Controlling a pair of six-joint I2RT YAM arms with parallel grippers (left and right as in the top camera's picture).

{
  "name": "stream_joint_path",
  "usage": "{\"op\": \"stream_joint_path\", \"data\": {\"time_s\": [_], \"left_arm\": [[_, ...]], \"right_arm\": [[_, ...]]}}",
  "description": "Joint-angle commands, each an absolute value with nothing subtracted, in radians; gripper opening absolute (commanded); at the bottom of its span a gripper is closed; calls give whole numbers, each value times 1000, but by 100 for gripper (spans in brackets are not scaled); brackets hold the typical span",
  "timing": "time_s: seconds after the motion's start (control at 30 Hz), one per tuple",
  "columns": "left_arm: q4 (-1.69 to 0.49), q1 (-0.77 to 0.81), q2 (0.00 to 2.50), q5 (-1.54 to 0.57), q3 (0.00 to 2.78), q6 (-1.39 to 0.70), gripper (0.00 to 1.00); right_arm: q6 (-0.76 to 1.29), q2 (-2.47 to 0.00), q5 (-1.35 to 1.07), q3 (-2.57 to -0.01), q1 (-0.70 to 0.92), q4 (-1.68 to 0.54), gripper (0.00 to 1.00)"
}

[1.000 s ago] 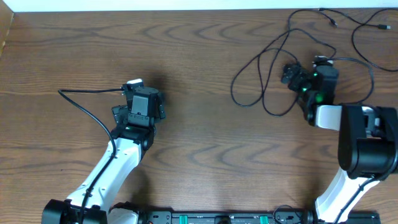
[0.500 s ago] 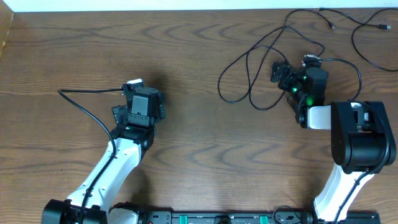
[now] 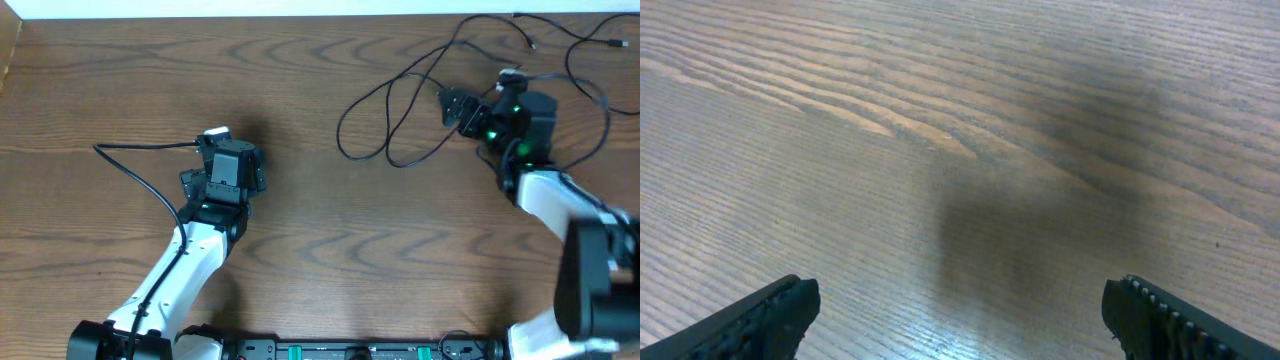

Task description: Untangle cables

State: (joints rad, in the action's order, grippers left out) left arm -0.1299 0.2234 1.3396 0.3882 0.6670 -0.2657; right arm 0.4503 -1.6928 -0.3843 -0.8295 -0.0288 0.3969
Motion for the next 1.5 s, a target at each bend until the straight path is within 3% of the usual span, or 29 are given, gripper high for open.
{"op": "stream_joint_path", "data": {"time_s": [0.0, 0.3, 0.5, 1.47], "left_arm": [[-131, 220, 1347, 401, 670, -275, 96], [-131, 220, 1347, 401, 670, -275, 96], [-131, 220, 1347, 401, 670, -275, 96], [-130, 220, 1347, 401, 670, -275, 96]], "right_arm": [[297, -1563, -313, -832, -32, 215, 99], [189, -1451, -275, -832, -32, -205, 99], [189, -1453, -275, -829, -32, -344, 99], [189, -1453, -275, -829, -32, -356, 99]]}}
